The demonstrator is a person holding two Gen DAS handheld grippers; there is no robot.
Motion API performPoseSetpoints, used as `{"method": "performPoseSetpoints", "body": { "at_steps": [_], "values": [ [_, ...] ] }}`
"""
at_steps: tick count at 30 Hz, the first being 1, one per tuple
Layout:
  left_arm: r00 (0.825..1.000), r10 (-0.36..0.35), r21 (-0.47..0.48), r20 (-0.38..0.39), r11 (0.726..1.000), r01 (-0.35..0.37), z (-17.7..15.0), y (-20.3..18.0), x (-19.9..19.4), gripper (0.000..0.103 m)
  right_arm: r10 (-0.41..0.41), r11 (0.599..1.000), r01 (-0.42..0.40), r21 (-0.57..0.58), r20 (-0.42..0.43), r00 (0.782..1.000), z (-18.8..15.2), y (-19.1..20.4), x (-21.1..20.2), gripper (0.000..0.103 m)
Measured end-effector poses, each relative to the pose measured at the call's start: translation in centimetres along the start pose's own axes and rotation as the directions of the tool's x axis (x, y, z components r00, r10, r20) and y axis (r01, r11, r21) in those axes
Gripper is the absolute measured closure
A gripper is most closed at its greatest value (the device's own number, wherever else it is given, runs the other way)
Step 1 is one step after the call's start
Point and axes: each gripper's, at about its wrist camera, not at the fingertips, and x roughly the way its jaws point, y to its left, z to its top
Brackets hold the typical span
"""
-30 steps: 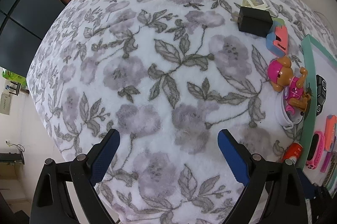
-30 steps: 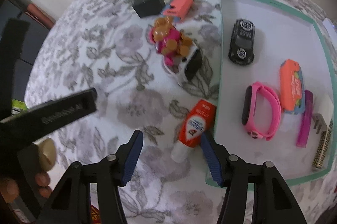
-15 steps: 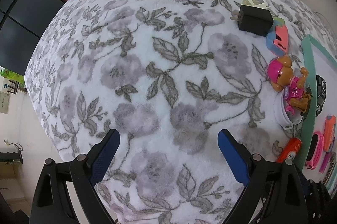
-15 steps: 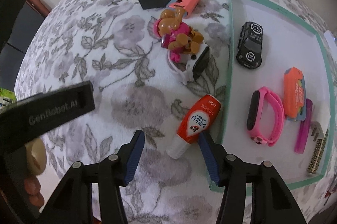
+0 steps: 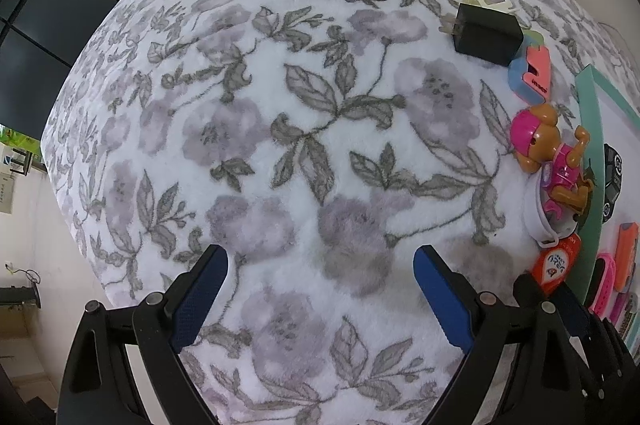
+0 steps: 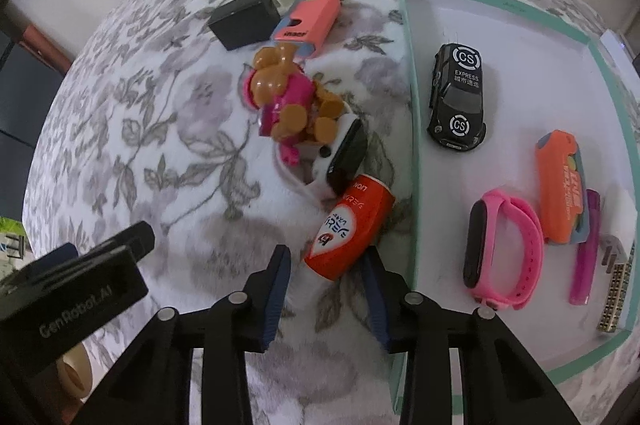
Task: Organize rigid objects
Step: 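Grasp the red-and-white bottle with the right tool, then grasp the pink dog figure with the left tool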
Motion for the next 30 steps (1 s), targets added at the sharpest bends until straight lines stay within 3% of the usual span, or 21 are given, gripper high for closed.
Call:
{"method": "performPoseSetpoints", "body": {
  "at_steps": [4, 15, 18, 23, 30],
  "values": [
    [0.999, -0.031, -0.012, 0.007, 0.999, 0.031, 0.1, -0.1, -0.1, 0.009, -0.025, 1.0, 0.026, -0.016, 0.025, 0.999, 0.5, 0.2, 0.2, 0.069],
    [0.992, -0.12, -0.071, 0.028, 0.99, 0.122, 2.1, -1.4, -0.5, 0.009, 0.018, 1.0, -0.017, -0.017, 0.059, 0.998, 1.2, 0.0, 0.3, 0.073],
    [0.987, -0.149, -0.086, 0.058, 0.984, 0.154, 2.8, -1.8, -1.1, 0.009, 0.06, 0.998, -0.06, -0.009, 0.062, 0.996, 0.9, -0.8, -0.2, 0.073],
    [0.972, -0.203, -0.035, 0.116, 0.977, 0.209, 4.3, -3.7, -2.1, 0.009, 0.119, 0.993, -0.119, 0.0, 0.067, 0.991, 1.0, -1.5, -0.4, 0.074],
    [0.964, -0.231, 0.057, 0.13, 0.972, 0.226, 5.6, -6.6, -1.8, 0.009, 0.142, 0.99, -0.141, -0.021, 0.074, 0.987, 1.6, -1.7, -0.2, 0.074]
  ]
}}
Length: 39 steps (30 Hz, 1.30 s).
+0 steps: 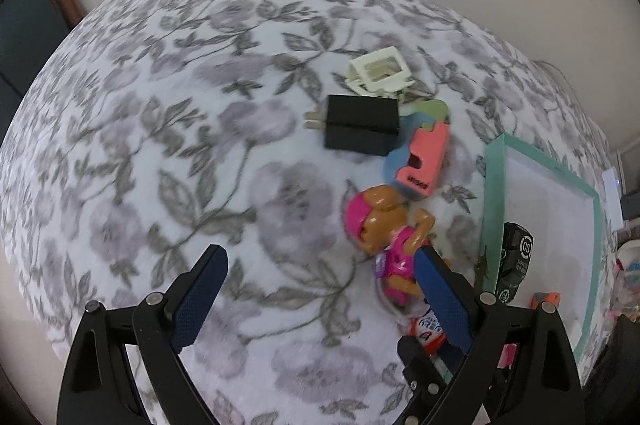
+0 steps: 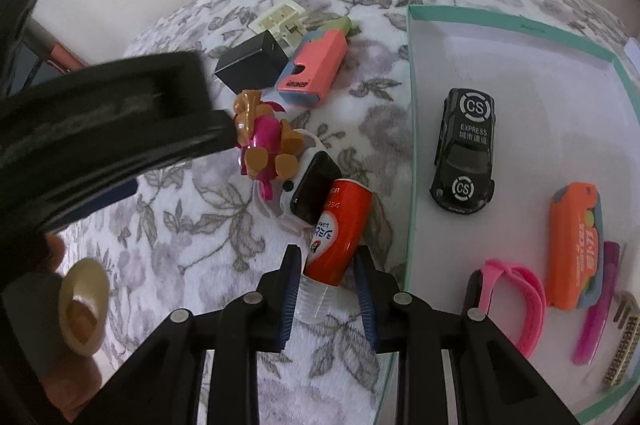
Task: Organize rigid objects
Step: 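Grasp the pink dog figure with the left tool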
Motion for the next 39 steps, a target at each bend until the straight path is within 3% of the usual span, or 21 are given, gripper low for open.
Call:
{"method": "performPoseSetpoints", "body": {
  "at_steps": [8, 19, 28, 39],
  "values": [
    [0.997, -0.074, 0.026, -0.021, 0.997, 0.075, 0.4, -1.0, 2.0, 0.01, 0.017, 1.0, -0.017, -0.003, 0.002, 1.0, 0.4, -0.2, 0.5, 0.074],
    [0.971, -0.237, 0.049, -0.026, 0.97, 0.238, 0.3, -2.1, 1.6, 0.069, 0.025, 1.0, -0.025, -0.006, 0.003, 1.0, -0.1, -0.3, 0.4, 0.075],
    [0.955, -0.296, 0.028, -0.022, 0.955, 0.297, -0.8, -0.6, 0.9, 0.069, 0.033, 0.999, -0.033, -0.013, -0.02, 0.999, -0.9, -0.2, -0.1, 0.077],
    [0.954, -0.299, -0.008, 0.003, 0.954, 0.299, -2.0, 1.5, -1.5, 0.069, 0.051, 0.999, -0.051, 0.006, 0.009, 0.999, -2.4, -0.2, -2.5, 0.081]
  ]
}}
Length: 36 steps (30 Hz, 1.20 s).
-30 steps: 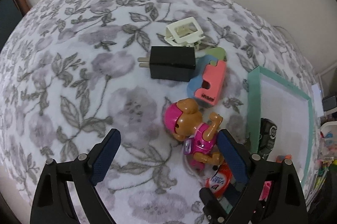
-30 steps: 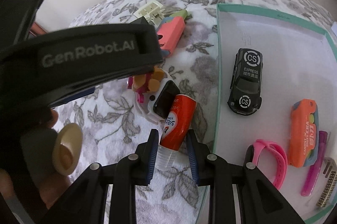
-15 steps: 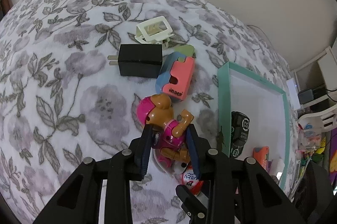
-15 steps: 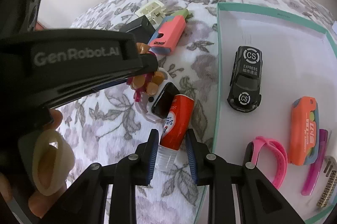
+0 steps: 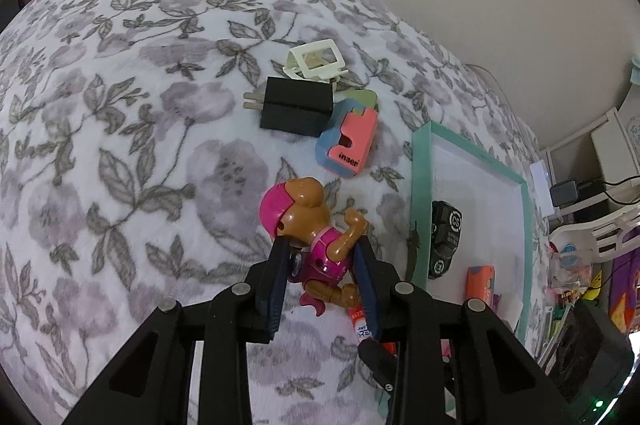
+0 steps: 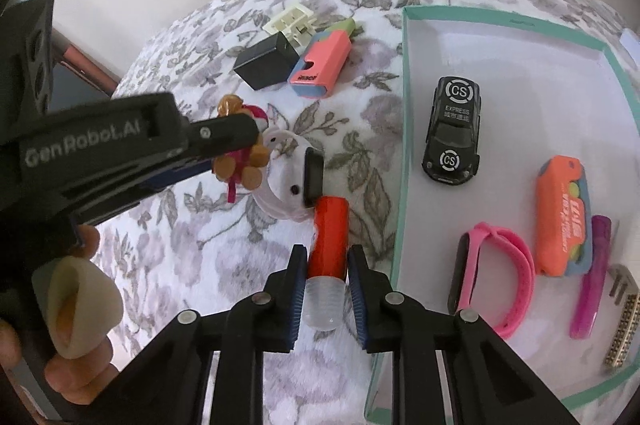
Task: Organize rigid objects
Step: 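Grasp the pink dog figure with the left tool, then carry the dog figure and red bottle over the white tray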
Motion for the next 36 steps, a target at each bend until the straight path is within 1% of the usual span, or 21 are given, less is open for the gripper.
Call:
{"method": "performPoseSetpoints", "body": {
  "at_steps": [8, 10, 12, 15, 18, 21, 22, 24, 25, 27, 28, 30, 34, 36],
  "values": [
    [1.0, -0.022, -0.04, 0.012, 0.999, 0.023, -1.4, 0.8, -2.0, 0.069, 0.022, 0.999, -0.023, 0.023, 0.041, 0.999, -0.7, 0.5, -2.2, 0.081],
    [0.999, -0.021, -0.037, 0.025, 0.999, 0.022, -1.5, 0.5, -2.8, 0.069, 0.039, 0.998, -0.042, 0.041, 0.071, 0.997, -0.7, 0.3, -3.5, 0.081],
    [0.999, -0.031, -0.026, 0.045, 0.999, 0.032, -1.5, -0.2, -3.8, 0.069, 0.046, 0.997, -0.054, 0.063, 0.122, 0.991, -0.7, -0.1, -5.1, 0.081],
    [0.996, -0.043, -0.009, 0.08, 0.999, 0.044, -1.4, -1.7, -5.4, 0.069, 0.009, 0.997, -0.026, 0.078, 0.211, 0.977, -0.6, -0.5, -7.7, 0.081],
    [0.99, -0.065, 0.029, 0.125, 0.998, 0.062, -1.6, -3.9, -7.5, 0.069, -0.052, 0.994, 0.02, 0.11, 0.301, 0.952, -0.6, -1.2, -10.3, 0.081],
    [0.983, -0.088, 0.06, 0.163, 0.995, 0.079, -1.8, -6.3, -9.2, 0.069, -0.13, 0.986, 0.084, 0.142, 0.353, 0.926, -0.7, -2.3, -12.0, 0.081],
    [0.981, -0.096, 0.066, 0.169, 0.994, 0.086, -1.9, -6.9, -9.6, 0.069, -0.163, 0.981, 0.109, 0.161, 0.374, 0.913, -0.7, -3.0, -12.7, 0.081],
    [0.979, -0.104, 0.075, 0.176, 0.993, 0.092, -2.1, -8.0, -9.9, 0.069, -0.193, 0.973, 0.123, 0.195, 0.396, 0.898, -0.7, -4.1, -13.6, 0.081],
    [0.978, -0.106, 0.08, 0.178, 0.992, 0.093, -2.3, -8.6, -10.0, 0.069, -0.221, 0.965, 0.137, 0.225, 0.41, 0.885, -0.7, -4.9, -14.3, 0.081],
    [0.979, -0.114, 0.09, 0.171, 0.991, 0.099, -2.8, -9.9, -9.9, 0.069, -0.258, 0.953, 0.156, 0.26, 0.423, 0.869, -0.8, -6.0, -15.2, 0.081],
    [0.979, -0.124, 0.096, 0.16, 0.989, 0.11, -3.0, -10.7, -9.7, 0.069, -0.286, 0.943, 0.171, 0.285, 0.431, 0.856, -0.9, -6.8, -15.8, 0.081],
    [0.979, -0.143, 0.11, 0.147, 0.986, 0.128, -3.6, -12.0, -9.3, 0.069, -0.318, 0.931, 0.19, 0.31, 0.439, 0.841, -1.1, -7.8, -16.5, 0.081],
    [0.981, -0.127, 0.17, 0.148, 0.98, 0.101, -5.1, -14.1, -8.3, 0.069, -0.393, 0.901, 0.244, 0.358, 0.441, 0.806, -1.5, -9.9, -17.6, 0.081],
    [0.985, -0.114, 0.191, 0.13, 0.978, 0.088, -5.9, -14.4, -7.5, 0.069, -0.419, 0.888, 0.259, 0.381, 0.435, 0.797, -1.7, -10.8, -17.9, 0.081]
  ]
}}
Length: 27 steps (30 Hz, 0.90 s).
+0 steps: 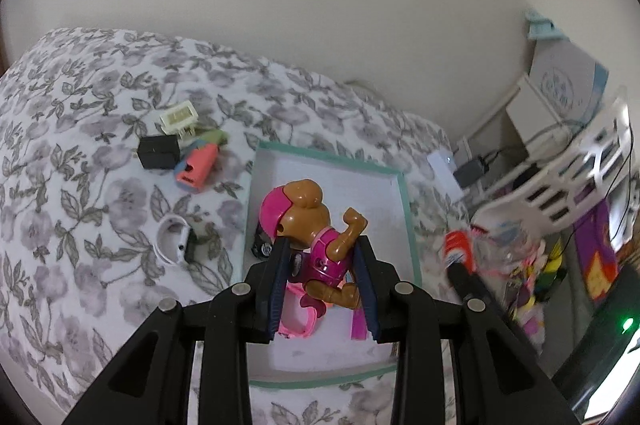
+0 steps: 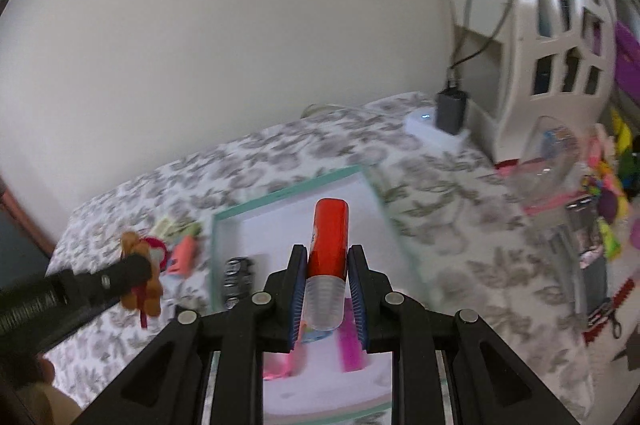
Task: Organize rigid objects
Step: 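Carry the dog figure and red bottle over the white tray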
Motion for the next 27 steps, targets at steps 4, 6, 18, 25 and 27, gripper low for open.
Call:
{"method": "performPoseSetpoints", "body": {
  "at_steps": [4, 6, 18, 25, 27],
  "values": [
    [0.998, 0.06, 0.05, -0.012, 0.997, -0.059, -0.9, -0.4, 0.8, 0.069, -0.036, 0.999, 0.037, 0.023, -0.023, 0.999, -0.1, -1.2, 0.4, 0.081],
    [0.997, 0.077, 0.064, -0.026, 0.995, -0.076, -1.3, -0.6, 1.4, 0.069, -0.035, 0.999, 0.036, 0.033, -0.043, 0.998, -0.3, -1.6, 0.7, 0.081],
    [0.979, 0.14, 0.08, -0.151, 0.988, -0.129, -2.7, -0.2, 4.3, 0.069, -0.033, 0.999, 0.033, -0.002, -0.183, 0.983, -2.0, -1.1, 3.5, 0.081],
    [0.963, 0.168, 0.088, -0.212, 0.984, -0.153, -3.3, 0.0, 5.5, 0.069, -0.049, 0.999, 0.042, -0.028, -0.304, 0.952, -3.6, -1.0, 5.7, 0.081],
    [0.955, 0.176, 0.093, -0.237, 0.983, -0.158, -3.5, 0.0, 6.0, 0.069, -0.051, 0.999, 0.043, -0.033, -0.324, 0.945, -4.0, -0.9, 6.1, 0.081]
  ]
}}
